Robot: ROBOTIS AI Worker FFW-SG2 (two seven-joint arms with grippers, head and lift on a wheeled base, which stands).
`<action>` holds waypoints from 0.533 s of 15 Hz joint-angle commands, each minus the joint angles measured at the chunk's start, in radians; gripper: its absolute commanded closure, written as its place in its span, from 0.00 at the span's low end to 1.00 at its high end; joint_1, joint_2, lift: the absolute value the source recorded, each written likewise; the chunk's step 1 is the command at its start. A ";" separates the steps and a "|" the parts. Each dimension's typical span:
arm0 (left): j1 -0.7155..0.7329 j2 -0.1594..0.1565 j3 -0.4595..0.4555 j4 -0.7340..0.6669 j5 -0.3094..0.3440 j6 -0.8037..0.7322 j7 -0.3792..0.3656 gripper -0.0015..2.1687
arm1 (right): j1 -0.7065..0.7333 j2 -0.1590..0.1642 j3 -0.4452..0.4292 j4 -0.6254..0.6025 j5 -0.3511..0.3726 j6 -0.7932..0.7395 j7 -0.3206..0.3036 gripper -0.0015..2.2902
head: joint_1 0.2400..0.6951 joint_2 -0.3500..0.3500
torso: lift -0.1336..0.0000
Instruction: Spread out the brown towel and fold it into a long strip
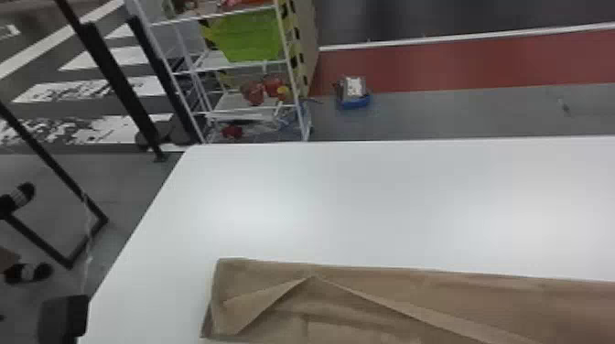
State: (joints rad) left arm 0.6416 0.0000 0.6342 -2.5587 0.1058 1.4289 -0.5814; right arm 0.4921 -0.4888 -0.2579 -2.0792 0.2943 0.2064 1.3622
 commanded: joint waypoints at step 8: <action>-0.020 -0.003 0.006 0.002 -0.001 0.037 -0.003 0.26 | 0.036 0.013 -0.123 -0.010 -0.107 -0.051 0.005 0.03 | 1.00 0.78 | 0.08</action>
State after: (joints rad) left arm 0.6221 0.0000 0.6374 -2.5568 0.1045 1.4576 -0.5830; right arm 0.5304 -0.4877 -0.3542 -2.0869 0.2200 0.1632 1.3622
